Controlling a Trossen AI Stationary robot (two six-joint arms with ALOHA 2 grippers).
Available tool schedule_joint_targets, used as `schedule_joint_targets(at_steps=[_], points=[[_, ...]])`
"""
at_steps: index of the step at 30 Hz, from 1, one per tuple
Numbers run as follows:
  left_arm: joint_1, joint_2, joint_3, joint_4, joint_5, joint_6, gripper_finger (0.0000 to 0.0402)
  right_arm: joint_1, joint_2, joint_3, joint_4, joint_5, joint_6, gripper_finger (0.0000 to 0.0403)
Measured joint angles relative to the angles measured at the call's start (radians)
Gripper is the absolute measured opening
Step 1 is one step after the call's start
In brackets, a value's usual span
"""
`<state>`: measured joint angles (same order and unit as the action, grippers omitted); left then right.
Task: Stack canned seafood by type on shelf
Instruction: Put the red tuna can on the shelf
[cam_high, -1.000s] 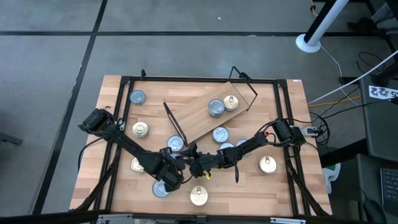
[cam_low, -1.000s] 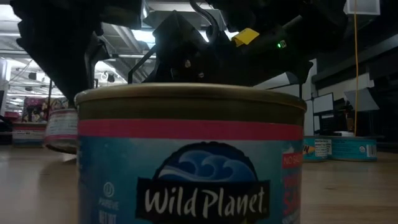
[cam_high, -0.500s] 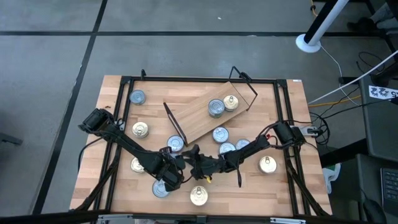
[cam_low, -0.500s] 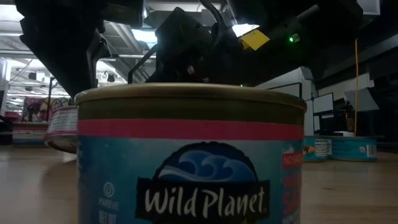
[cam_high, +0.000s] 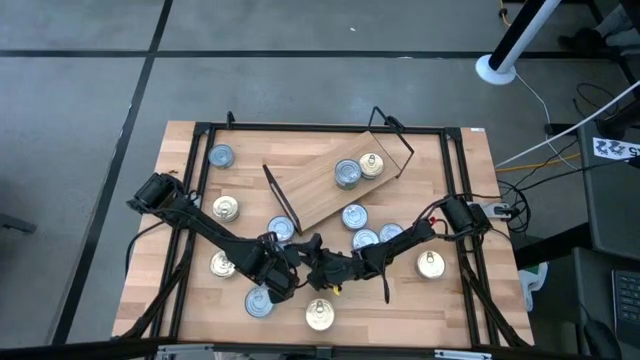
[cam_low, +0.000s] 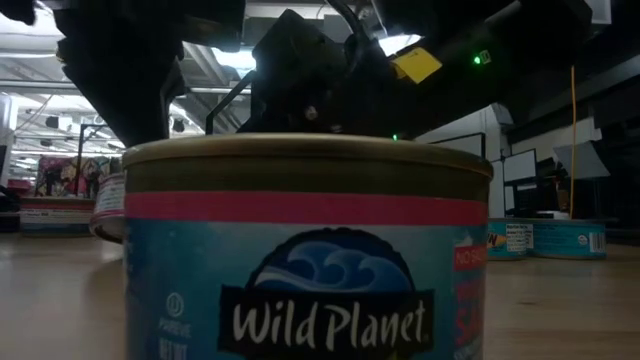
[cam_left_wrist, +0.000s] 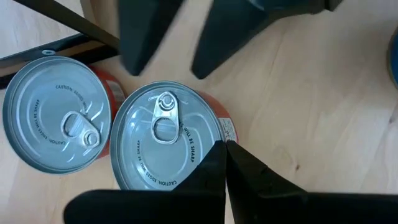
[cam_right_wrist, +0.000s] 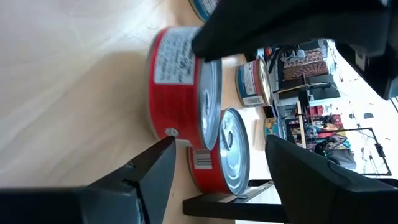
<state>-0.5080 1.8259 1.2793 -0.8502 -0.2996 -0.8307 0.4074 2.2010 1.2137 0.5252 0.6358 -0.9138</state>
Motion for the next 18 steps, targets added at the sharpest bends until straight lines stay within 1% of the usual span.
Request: schedule_joint_targets(at_steps=[11,18], points=[[0.020,0.000,0.000,-0.005,-0.001,0.000,0.0000,0.005,0.000,0.000,-0.015,0.012,0.028,0.0248],[0.036,0.000,0.000,-0.006,0.000,0.000,0.0000,0.005,-0.001,0.000,-0.039,0.018,0.100,0.0248]])
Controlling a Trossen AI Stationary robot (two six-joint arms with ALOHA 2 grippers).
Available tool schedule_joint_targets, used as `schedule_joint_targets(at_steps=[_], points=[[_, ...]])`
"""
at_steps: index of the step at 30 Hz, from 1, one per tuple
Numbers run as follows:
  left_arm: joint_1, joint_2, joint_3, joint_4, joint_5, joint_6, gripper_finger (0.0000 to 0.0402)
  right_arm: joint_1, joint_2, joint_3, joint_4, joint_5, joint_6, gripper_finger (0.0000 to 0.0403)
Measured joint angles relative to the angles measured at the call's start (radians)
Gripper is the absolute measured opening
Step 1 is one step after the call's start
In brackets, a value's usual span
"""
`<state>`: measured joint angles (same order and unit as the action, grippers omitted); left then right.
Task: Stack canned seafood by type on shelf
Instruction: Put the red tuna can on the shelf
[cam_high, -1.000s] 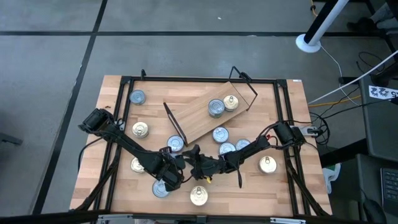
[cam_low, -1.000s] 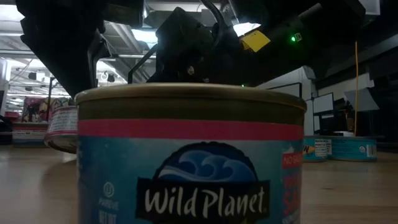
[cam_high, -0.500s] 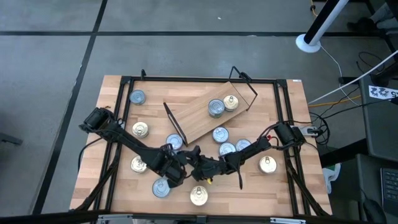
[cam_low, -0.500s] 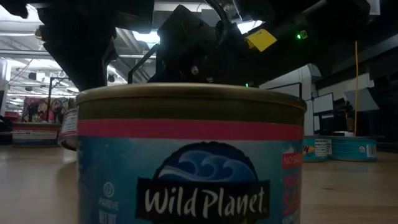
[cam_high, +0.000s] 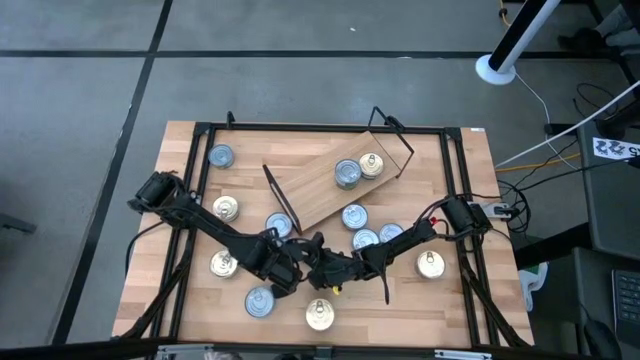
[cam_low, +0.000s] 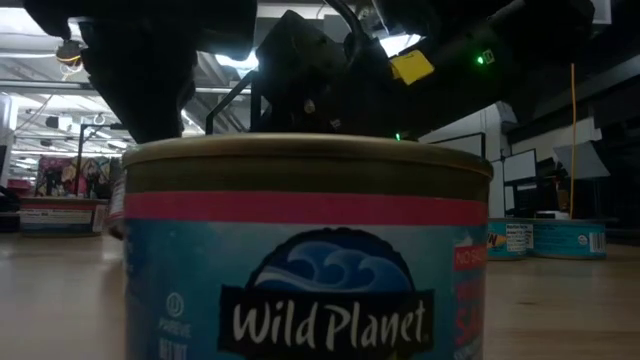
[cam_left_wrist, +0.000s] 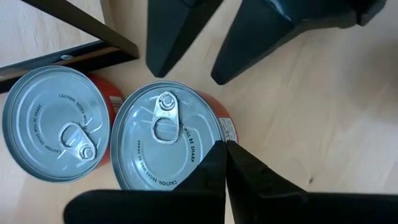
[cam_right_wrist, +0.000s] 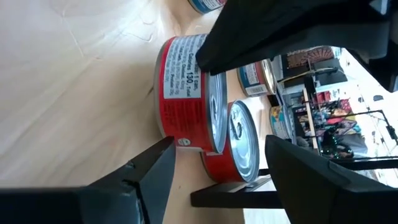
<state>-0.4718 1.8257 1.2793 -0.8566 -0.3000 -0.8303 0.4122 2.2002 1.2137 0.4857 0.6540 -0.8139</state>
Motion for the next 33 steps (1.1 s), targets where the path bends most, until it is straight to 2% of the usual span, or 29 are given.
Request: schedule_joint_targets(at_steps=[16,33], points=[[0.062,0.000,0.000,0.001,0.000,0.029,0.0000,0.000,0.001,-0.001,-0.002,-0.025,0.008,0.0248],[0.067,-0.037,0.000,0.073,0.000,0.021,0.0000,-0.002,0.001,-0.001,0.002,-0.036,0.029,0.0248]])
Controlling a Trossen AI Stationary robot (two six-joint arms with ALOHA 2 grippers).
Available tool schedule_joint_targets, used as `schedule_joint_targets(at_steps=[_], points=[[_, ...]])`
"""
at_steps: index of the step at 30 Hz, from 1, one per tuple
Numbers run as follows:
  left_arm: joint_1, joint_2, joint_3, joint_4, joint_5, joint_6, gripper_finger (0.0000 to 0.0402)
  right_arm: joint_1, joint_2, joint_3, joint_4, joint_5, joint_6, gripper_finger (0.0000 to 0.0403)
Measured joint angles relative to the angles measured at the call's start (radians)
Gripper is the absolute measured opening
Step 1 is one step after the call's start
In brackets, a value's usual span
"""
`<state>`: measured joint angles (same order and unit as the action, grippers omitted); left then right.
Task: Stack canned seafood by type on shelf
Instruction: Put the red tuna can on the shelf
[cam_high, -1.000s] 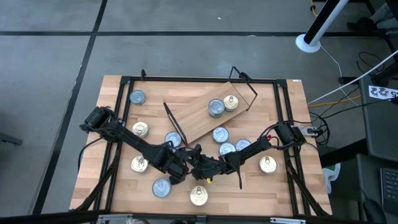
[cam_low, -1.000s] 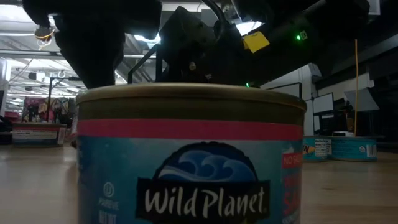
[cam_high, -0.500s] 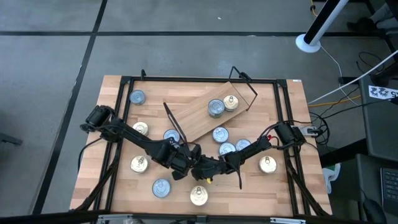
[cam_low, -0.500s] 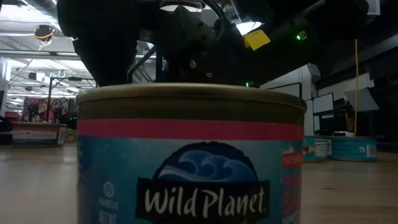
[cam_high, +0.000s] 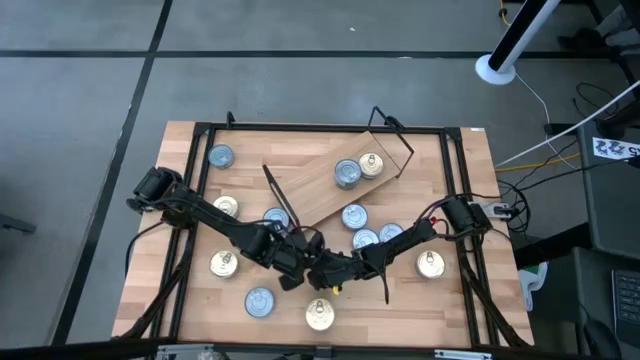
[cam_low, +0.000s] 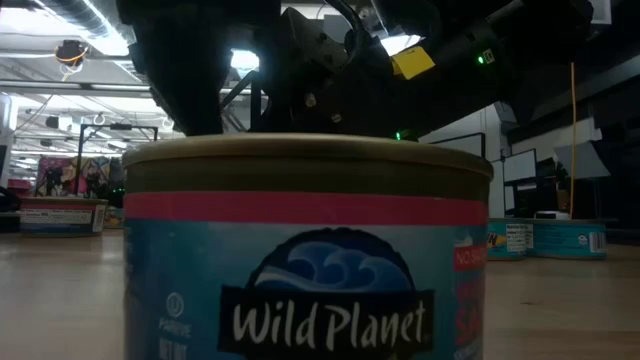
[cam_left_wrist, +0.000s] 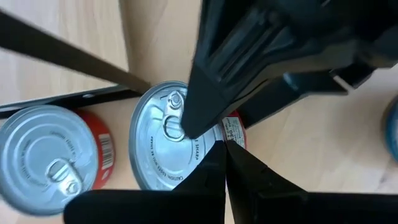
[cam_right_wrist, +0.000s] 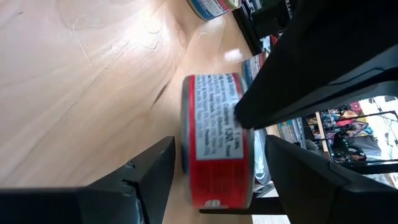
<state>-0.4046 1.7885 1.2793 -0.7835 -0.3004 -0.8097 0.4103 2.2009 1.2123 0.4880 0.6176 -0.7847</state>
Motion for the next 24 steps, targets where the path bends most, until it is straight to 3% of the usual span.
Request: schedule_joint_targets(at_steps=[10,19,24], points=[[-0.008,-0.001,0.000,0.041,0.012,0.023,0.0000,-0.004,0.000,0.000,0.002,0.000,0.006,0.0242],[-0.004,-0.004,0.000,0.038,0.046,0.030,0.0030,-0.004,0.000,0.000,0.003,0.019,0.000,0.0136],[-0.004,-0.003,0.013,0.032,0.062,0.029,0.0069,-0.004,0.000,0.000,0.003,0.031,0.000,0.0132]])
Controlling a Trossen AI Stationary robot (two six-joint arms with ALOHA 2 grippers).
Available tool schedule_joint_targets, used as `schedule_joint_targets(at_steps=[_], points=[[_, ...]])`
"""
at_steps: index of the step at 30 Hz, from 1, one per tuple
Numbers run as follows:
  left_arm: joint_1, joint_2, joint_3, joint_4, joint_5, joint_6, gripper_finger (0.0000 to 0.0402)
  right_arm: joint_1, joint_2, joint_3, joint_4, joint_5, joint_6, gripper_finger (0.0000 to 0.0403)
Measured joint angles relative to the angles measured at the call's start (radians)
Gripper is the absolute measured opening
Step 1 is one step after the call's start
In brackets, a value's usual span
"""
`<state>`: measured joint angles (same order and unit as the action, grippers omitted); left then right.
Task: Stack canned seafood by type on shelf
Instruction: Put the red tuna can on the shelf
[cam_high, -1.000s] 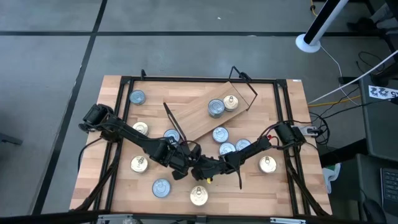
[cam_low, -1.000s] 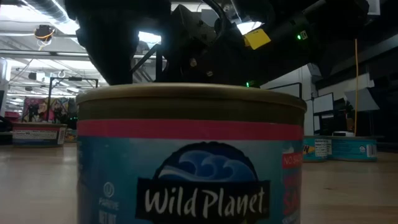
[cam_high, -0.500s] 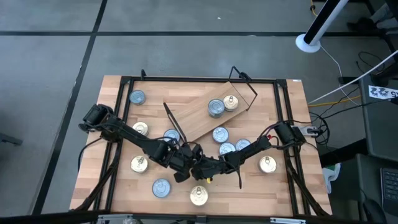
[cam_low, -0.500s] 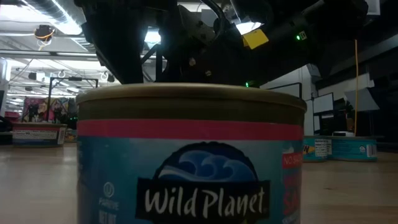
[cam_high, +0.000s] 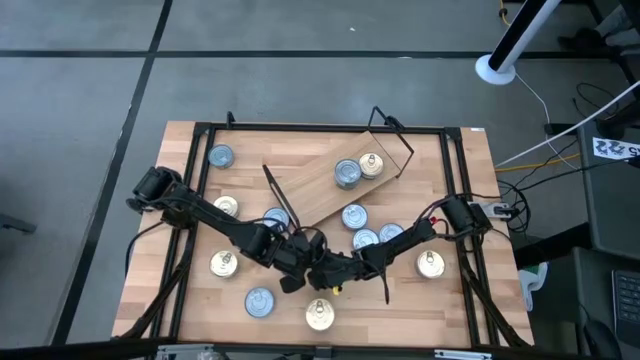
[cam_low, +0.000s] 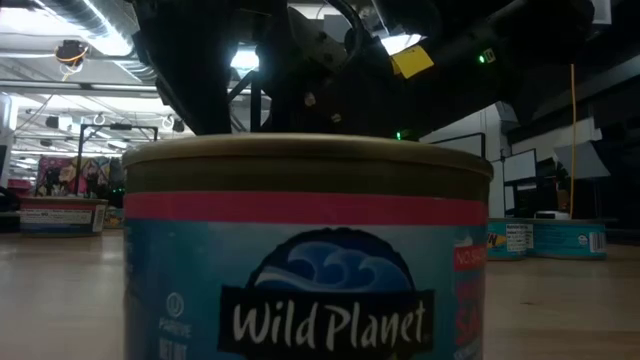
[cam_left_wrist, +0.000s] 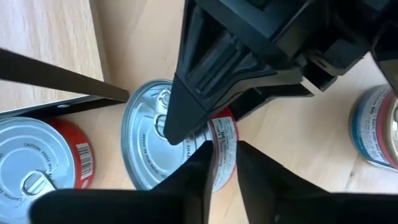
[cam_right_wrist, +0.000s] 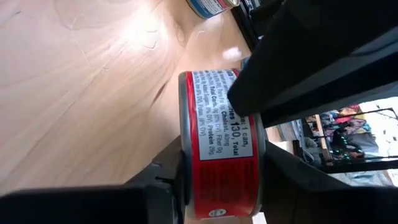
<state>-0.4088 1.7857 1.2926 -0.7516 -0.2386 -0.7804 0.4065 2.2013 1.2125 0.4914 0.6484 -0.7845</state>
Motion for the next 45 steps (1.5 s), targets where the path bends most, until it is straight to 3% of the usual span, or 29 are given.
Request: schedule_joint_targets(at_steps=[6,11,22,31,38,45], points=[[0.019,-0.004,0.097,-0.063,0.128,0.044,0.0113,0.009,-0.019,-0.002,-0.040,0.052,-0.003,0.0138],[0.025,-0.006,0.174,-0.156,0.211,0.084,0.0124,0.030,-0.067,-0.006,-0.163,0.079,-0.003,0.0140],[0.024,-0.006,0.229,-0.271,0.213,0.171,0.0101,0.067,-0.206,-0.004,-0.440,0.193,0.044,0.0139],[0.024,-0.006,0.230,-0.286,0.211,0.176,0.0086,0.079,-0.324,-0.001,-0.736,0.222,0.209,0.0139],[0.024,-0.006,0.230,-0.285,0.191,0.179,0.0078,0.035,-0.350,-0.001,-0.864,0.353,0.256,0.0140],[0.024,-0.005,0.230,-0.285,0.171,0.180,0.0077,-0.097,-0.349,-0.001,-0.850,0.227,0.290,0.0140]])
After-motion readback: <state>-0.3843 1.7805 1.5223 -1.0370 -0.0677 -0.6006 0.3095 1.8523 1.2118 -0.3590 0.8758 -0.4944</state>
